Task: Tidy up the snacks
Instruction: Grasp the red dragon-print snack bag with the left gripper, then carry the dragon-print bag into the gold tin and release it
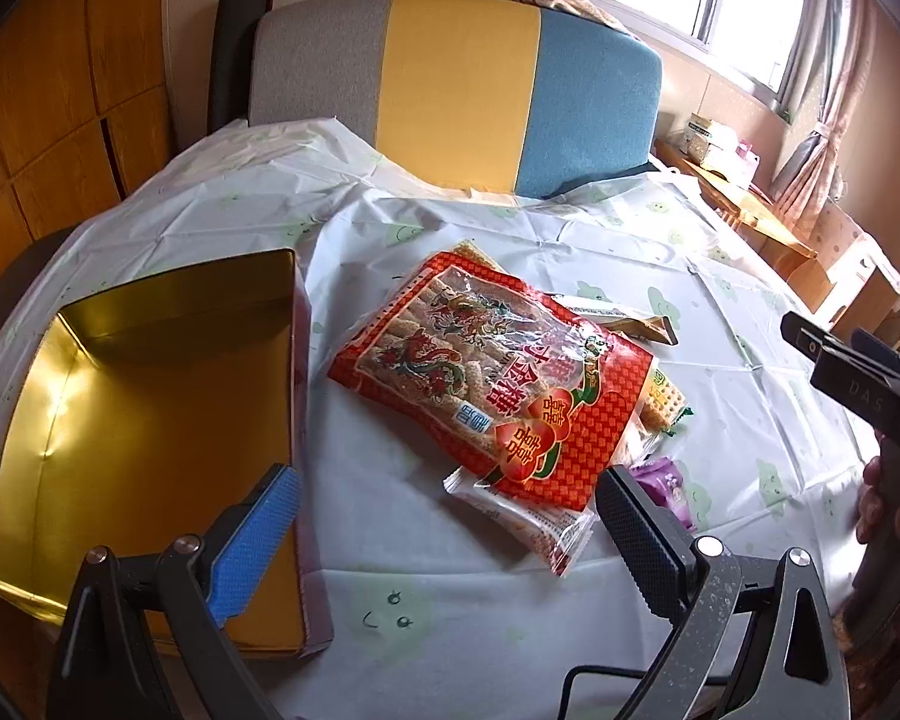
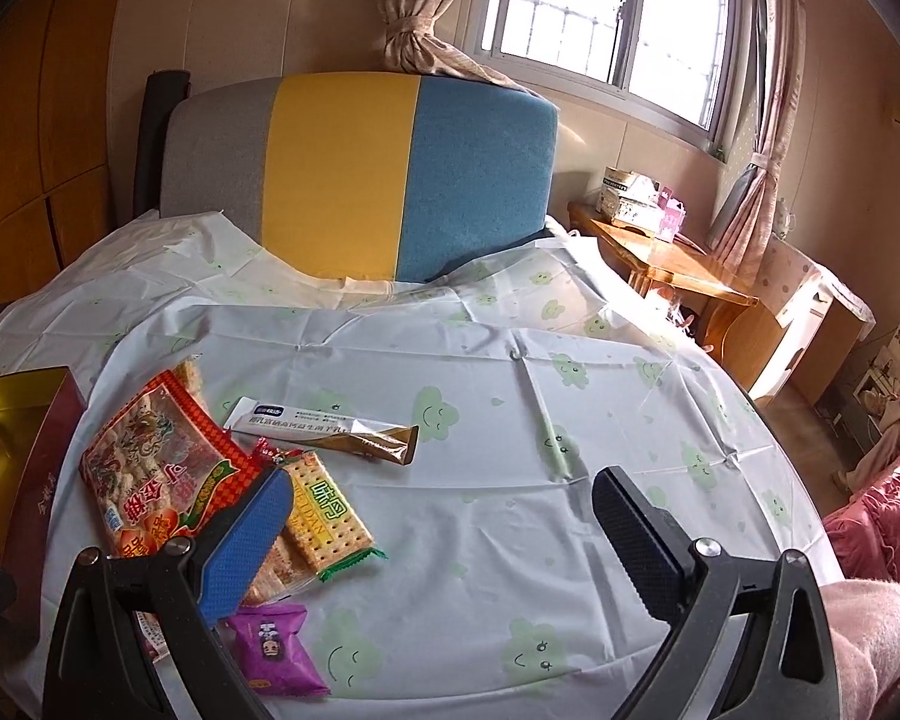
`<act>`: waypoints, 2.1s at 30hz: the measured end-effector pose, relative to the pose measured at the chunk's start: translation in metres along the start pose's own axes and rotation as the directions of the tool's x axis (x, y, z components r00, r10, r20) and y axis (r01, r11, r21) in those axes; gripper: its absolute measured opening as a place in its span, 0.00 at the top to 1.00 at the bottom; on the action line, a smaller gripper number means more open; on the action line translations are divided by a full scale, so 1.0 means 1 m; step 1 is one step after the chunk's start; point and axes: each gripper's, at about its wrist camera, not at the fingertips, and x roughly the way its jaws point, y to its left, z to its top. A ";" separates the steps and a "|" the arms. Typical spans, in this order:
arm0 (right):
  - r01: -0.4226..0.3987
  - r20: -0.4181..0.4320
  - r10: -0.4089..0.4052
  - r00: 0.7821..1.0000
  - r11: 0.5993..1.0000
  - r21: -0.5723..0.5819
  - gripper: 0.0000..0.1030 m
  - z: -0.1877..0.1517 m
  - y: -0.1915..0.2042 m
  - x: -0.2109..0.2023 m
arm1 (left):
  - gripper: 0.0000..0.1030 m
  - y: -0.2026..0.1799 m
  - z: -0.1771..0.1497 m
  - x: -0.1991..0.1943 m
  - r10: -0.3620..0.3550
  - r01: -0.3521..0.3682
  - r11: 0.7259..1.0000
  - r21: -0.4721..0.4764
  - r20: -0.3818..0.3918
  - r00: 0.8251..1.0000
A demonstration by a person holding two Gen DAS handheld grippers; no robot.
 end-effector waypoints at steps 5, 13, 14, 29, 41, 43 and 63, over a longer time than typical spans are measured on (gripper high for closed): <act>-0.013 -0.050 0.016 0.999 0.997 0.071 0.01 -0.011 -0.019 0.029 | 0.03 -0.009 0.019 0.051 -0.030 0.022 0.996 -0.083 -0.104 0.994; -0.088 -0.079 0.097 0.992 0.990 0.111 0.01 -0.009 -0.018 0.039 | 0.04 0.000 0.025 0.106 -0.017 -0.019 0.975 -0.223 -0.158 0.987; -0.095 -0.079 0.104 0.991 0.989 0.112 0.01 -0.009 -0.018 0.039 | 0.04 0.003 0.024 0.109 -0.036 -0.007 0.967 -0.255 -0.164 0.986; -0.134 -0.092 0.148 0.985 0.981 0.140 0.01 -0.006 -0.022 0.042 | 0.63 -0.002 0.026 0.111 -0.048 0.034 0.978 -0.207 -0.061 0.997; -0.104 -0.117 0.119 0.986 0.987 0.124 0.01 -0.009 -0.020 0.048 | 0.71 0.005 0.041 0.095 -0.110 0.105 0.986 -0.130 -0.028 0.994; -0.102 -0.123 0.116 0.986 0.988 0.118 0.01 -0.008 -0.020 0.050 | 0.71 0.008 0.042 0.087 -0.121 0.119 0.986 -0.118 -0.008 0.993; -0.115 -0.159 0.121 0.980 0.992 0.044 0.01 -0.015 -0.005 0.053 | 0.71 0.102 0.030 -0.023 -0.054 0.055 0.998 -0.017 0.077 0.996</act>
